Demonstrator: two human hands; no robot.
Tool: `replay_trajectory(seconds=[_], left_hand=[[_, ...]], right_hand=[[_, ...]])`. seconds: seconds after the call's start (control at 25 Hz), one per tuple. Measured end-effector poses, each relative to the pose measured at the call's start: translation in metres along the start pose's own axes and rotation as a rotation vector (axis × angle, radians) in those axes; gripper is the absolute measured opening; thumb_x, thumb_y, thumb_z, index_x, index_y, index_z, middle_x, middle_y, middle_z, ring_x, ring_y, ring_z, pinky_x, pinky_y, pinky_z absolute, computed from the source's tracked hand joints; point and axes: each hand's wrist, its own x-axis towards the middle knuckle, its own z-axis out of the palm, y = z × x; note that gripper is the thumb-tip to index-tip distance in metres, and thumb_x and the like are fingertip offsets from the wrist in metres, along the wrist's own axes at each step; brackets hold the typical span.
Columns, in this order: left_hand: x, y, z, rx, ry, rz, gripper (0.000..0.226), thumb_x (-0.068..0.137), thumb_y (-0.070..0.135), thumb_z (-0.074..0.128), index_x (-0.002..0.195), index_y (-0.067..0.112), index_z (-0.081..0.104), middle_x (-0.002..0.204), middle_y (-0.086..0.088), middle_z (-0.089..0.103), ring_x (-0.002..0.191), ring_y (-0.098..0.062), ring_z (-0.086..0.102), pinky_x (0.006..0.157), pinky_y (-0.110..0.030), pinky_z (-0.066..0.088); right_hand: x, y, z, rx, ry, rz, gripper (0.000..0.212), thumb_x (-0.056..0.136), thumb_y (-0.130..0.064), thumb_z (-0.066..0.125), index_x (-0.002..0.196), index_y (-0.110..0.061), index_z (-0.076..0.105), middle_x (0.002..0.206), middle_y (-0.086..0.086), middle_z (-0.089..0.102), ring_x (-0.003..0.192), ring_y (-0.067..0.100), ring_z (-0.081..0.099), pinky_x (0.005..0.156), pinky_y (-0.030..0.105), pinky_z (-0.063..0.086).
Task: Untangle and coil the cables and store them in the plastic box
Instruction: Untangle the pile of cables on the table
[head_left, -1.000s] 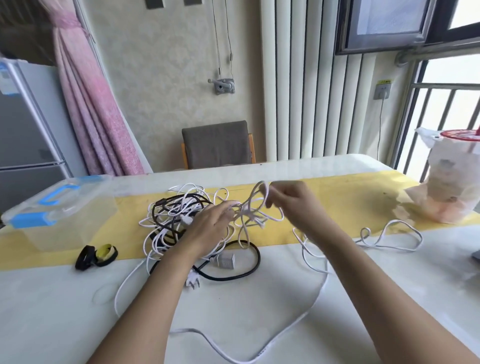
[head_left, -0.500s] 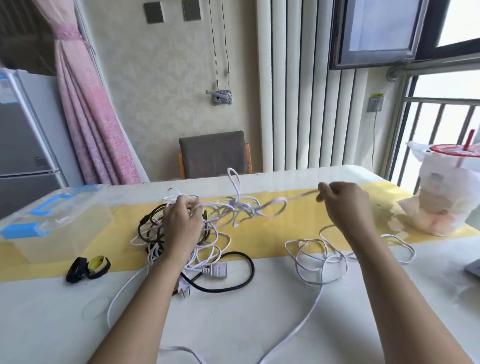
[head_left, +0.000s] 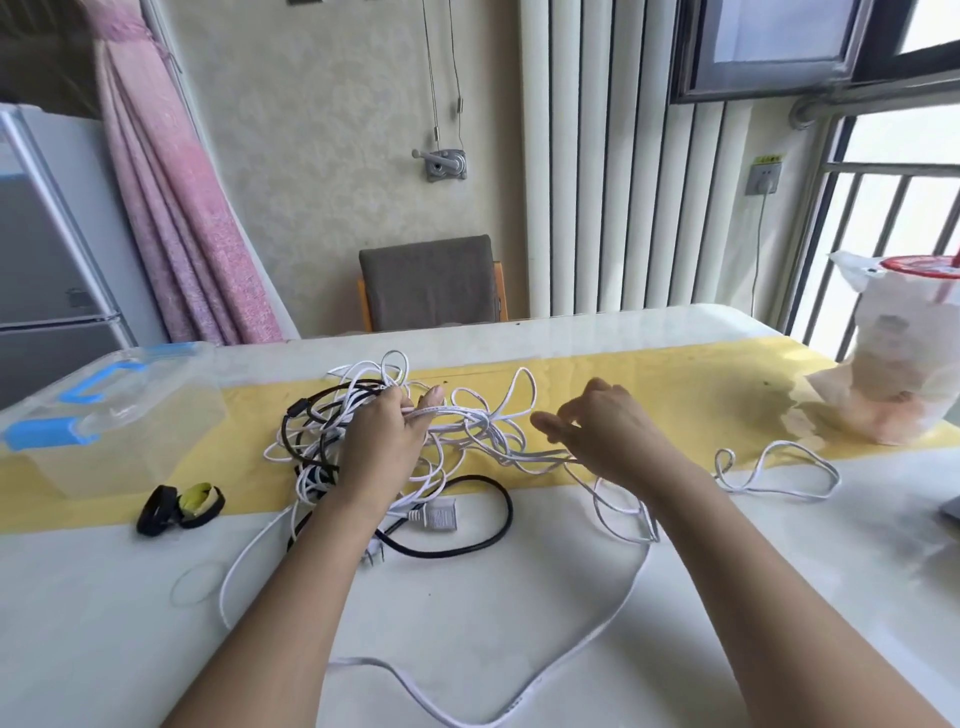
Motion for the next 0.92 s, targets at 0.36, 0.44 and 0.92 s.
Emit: replay_trajectory(seconds=[0.36,0.44,0.92], left_hand=[[-0.001,0.004,-0.009,0.268,-0.067,0.264,0.037,0.087,0.028,0.064,0.123,0.017,0.061,0.141,-0.015,0.044,0.133,-0.032,0.031,0.11,-0.037,0.018],[0.0,0.01,-0.006,0.136,-0.218,0.421,0.035,0.086,0.009,0.063,0.121,0.016,0.062,0.131,-0.005,0.056,0.123,-0.026,0.046,0.11,-0.028,0.017],[0.042,0.064,0.011,0.814,-0.704,0.528,0.024,0.088,0.032,0.055,0.106,0.017,0.059,0.105,-0.003,0.063,0.098,-0.025,0.057,0.067,-0.028,0.036]], right_hand=[[-0.009,-0.041,0.057,0.411,-0.14,-0.144,0.017,0.093,-0.03,0.055,0.089,-0.017,0.065,0.071,0.002,0.062,0.058,0.014,0.052,0.059,0.025,0.039],[-0.009,-0.045,0.065,0.56,-0.196,-0.093,0.015,0.094,-0.027,0.052,0.084,-0.019,0.059,0.06,-0.003,0.057,0.042,0.005,0.049,0.052,0.021,0.04],[-0.009,-0.044,0.073,0.269,-0.238,-0.314,0.027,0.088,-0.001,0.044,0.098,-0.009,0.067,0.087,0.016,0.068,0.084,0.032,0.056,0.06,0.03,0.033]])
